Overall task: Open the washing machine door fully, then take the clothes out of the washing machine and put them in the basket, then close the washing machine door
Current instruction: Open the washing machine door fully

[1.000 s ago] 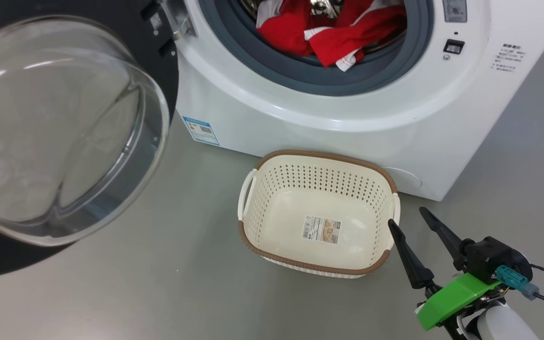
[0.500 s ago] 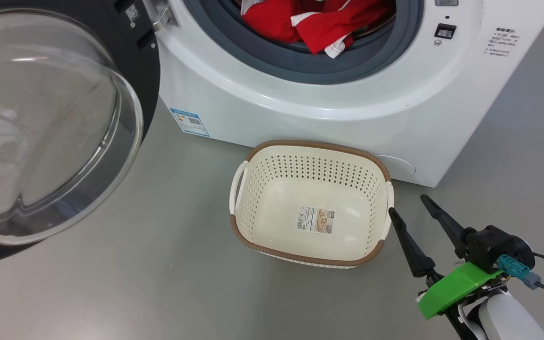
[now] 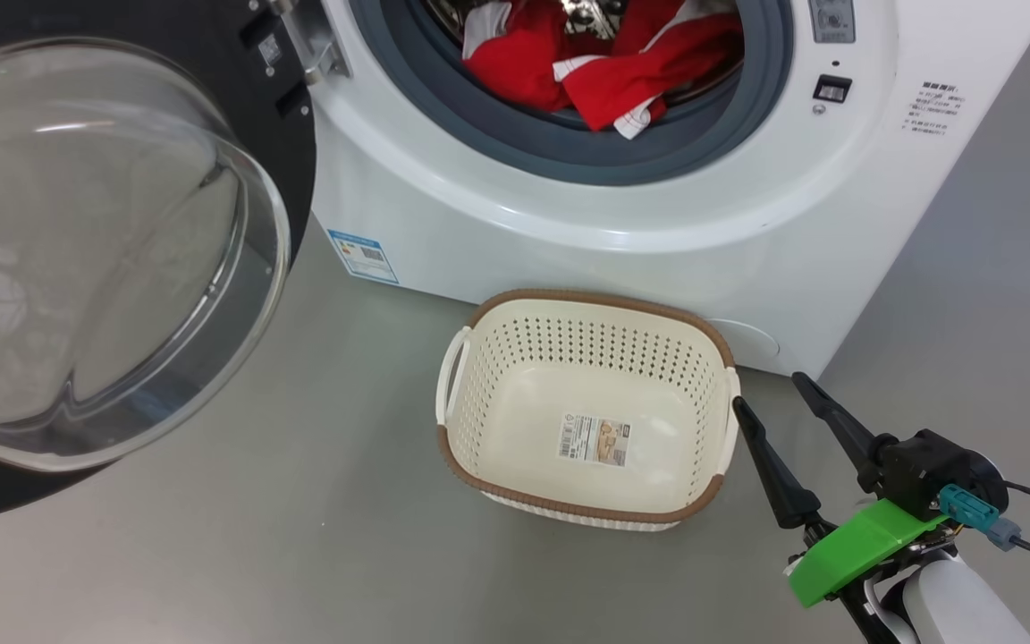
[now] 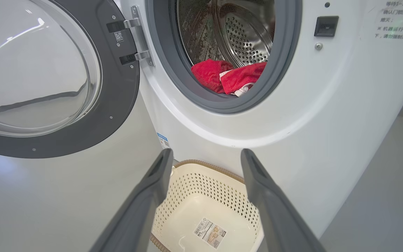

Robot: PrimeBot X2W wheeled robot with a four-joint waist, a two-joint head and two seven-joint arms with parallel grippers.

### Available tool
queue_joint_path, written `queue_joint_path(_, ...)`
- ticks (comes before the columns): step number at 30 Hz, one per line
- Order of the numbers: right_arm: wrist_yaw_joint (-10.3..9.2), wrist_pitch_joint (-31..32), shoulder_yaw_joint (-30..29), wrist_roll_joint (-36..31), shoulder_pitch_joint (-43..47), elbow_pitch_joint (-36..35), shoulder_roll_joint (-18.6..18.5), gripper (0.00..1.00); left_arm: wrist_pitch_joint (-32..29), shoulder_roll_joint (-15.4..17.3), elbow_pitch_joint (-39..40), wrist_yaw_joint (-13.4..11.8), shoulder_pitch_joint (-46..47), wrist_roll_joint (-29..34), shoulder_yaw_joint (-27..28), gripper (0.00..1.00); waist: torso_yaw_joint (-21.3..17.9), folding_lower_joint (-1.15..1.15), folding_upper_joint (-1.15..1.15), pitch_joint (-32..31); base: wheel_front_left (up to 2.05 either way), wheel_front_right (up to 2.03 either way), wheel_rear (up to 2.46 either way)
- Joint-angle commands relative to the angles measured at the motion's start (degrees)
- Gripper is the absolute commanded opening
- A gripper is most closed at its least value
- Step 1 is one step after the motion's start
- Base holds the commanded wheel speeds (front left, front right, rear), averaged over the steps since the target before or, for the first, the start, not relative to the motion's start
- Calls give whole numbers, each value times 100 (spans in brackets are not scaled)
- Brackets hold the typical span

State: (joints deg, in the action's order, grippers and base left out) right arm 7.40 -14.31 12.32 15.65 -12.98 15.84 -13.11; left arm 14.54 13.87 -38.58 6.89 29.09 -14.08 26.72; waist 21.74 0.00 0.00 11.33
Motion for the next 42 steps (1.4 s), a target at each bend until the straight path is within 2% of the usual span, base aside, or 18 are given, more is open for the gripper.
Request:
queue_joint_path(1, 9, -69, 129, -7, -13, -128, 1, 100, 46, 268, 227, 43, -159, 42, 139, 0, 22, 0, 0, -71, 0, 0, 0)
queue_joint_path(4, 9, -69, 115, 8, 25, -129, 1, 100, 46, 123, 456, 52, -383, 28, 113, 0, 42, 0, 0, -149, 0, 0, 0)
queue_joint_path(8, 9, -69, 93, 20, 90, -137, 11, 100, 46, -102, 801, 57, -694, -35, -24, 19, 72, 0, 0, -253, 0, 0, 0)
queue_joint_path(11, 9, -69, 75, 22, 130, -148, 24, 100, 46, -262, 1091, 58, -954, -101, -154, 47, 76, 0, 0, -307, 0, 0, 0)
queue_joint_path(14, 9, -69, 50, 27, 165, -161, 45, 100, 46, -429, 1363, 58, -1237, -120, -269, 96, 69, 0, 0, -358, 0, 0, 0)
queue_joint_path(15, 9, -69, 46, 28, 176, -165, 50, 100, 46, -488, 1445, 58, -1316, -155, -323, 100, 65, 0, 0, -371, 0, 0, 0)
queue_joint_path(21, 9, -69, 11, 34, 245, -206, 62, 100, 46, -692, 1817, 59, -1750, -315, -798, 100, 45, 0, 0, -417, 0, 0, 0)
queue_joint_path(29, 9, -69, -60, 49, 309, -227, 62, 100, 46, -723, 2100, 59, -2023, -439, -1351, 100, -95, 0, 0, -482, 0, 0, 0)
queue_joint_path(42, 9, -69, -449, 55, 483, -334, 93, 100, 46, -655, 2549, 59, -2463, -680, -2089, 100, -822, 0, 0, -601, 0, 0, 0)
